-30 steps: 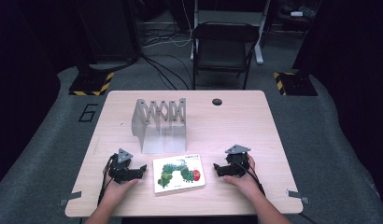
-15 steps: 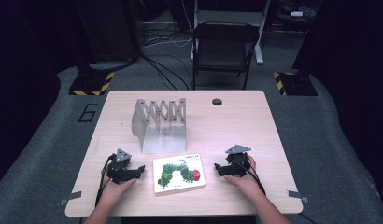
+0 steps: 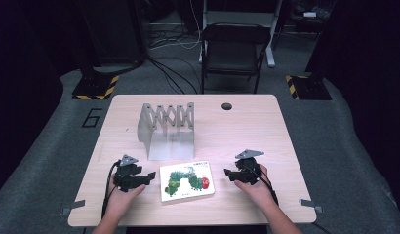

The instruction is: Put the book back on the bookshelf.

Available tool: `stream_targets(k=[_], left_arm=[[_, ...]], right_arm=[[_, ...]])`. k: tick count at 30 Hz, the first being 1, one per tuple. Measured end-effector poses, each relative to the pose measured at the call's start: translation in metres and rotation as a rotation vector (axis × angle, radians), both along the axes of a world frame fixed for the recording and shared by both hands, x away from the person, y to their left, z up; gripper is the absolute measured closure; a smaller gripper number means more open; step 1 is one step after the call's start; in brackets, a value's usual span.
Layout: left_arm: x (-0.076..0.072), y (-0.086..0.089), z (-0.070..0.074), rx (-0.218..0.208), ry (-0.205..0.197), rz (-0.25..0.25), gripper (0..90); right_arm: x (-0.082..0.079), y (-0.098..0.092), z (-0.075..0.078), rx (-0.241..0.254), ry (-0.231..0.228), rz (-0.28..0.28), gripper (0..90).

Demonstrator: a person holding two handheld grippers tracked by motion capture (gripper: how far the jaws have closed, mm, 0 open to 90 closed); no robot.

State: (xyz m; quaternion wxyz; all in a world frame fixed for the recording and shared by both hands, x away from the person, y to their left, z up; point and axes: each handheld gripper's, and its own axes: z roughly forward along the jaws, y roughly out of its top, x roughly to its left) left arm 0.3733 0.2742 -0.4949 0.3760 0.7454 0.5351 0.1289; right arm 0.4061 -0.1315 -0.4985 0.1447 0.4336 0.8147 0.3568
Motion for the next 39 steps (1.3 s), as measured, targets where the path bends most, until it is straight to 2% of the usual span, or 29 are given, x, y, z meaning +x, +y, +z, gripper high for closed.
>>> stream_targets(k=[1,2,4,9,11,15,20,22,25,26,27,28,29,32,34,36,39], left_arm=[[0.0,-0.004,0.004,-0.014,0.014,0.011,33.5],[0.0,-0.005,0.006,-0.006,0.007,0.009,33.7],[0.002,-0.009,0.011,0.006,-0.004,0.01,34.0],[0.004,-0.017,0.021,-0.02,-0.004,0.025,39.4],[0.004,-0.02,0.021,-0.035,0.001,0.023,41.2],[0.003,-0.022,0.017,-0.039,-0.001,0.007,44.5],[0.0,-0.023,0.007,-0.02,0.006,-0.011,44.5],[-0.001,-0.021,0.005,-0.028,0.018,-0.022,43.6],[-0.003,-0.022,0.004,-0.054,0.025,-0.013,41.8],[-0.004,-0.023,0.003,-0.057,0.023,-0.012,41.5],[-0.004,-0.024,0.004,-0.047,0.028,-0.026,40.6],[-0.005,-0.026,0.003,-0.049,0.024,-0.018,39.3],[-0.005,-0.027,0.003,-0.042,0.017,-0.017,38.2],[-0.005,-0.029,0.0,-0.053,0.023,-0.021,36.4],[-0.004,-0.029,-0.003,-0.044,0.033,-0.019,35.8],[-0.003,-0.028,-0.004,-0.037,0.039,-0.027,35.3],[-0.003,-0.029,-0.006,-0.044,0.044,-0.018,35.3]], right_arm=[[-0.001,0.001,0.003,0.012,0.024,-0.013,43.0],[-0.001,0.002,0.006,0.022,0.031,-0.007,43.5],[0.0,0.004,0.011,0.029,0.027,-0.01,44.0],[0.003,0.011,0.023,0.057,0.018,-0.004,47.5],[0.005,0.017,0.026,0.055,0.012,0.006,49.2],[0.008,0.027,0.029,0.081,0.014,0.016,49.6],[0.003,0.035,0.026,0.086,0.015,0.029,48.3],[0.001,0.035,0.023,0.099,0.022,0.031,47.7],[-0.002,0.037,0.016,0.096,0.05,0.056,45.7],[-0.001,0.037,0.014,0.098,0.047,0.073,45.4],[-0.002,0.038,0.012,0.096,0.055,0.075,45.0],[-0.002,0.04,0.01,0.098,0.067,0.07,44.4],[-0.001,0.04,0.009,0.088,0.063,0.082,43.9],[-0.001,0.044,0.005,0.082,0.066,0.104,42.9],[-0.002,0.047,0.004,0.079,0.077,0.108,42.2],[-0.002,0.049,0.003,0.08,0.066,0.121,41.3],[-0.002,0.052,0.002,0.076,0.074,0.135,40.3]])
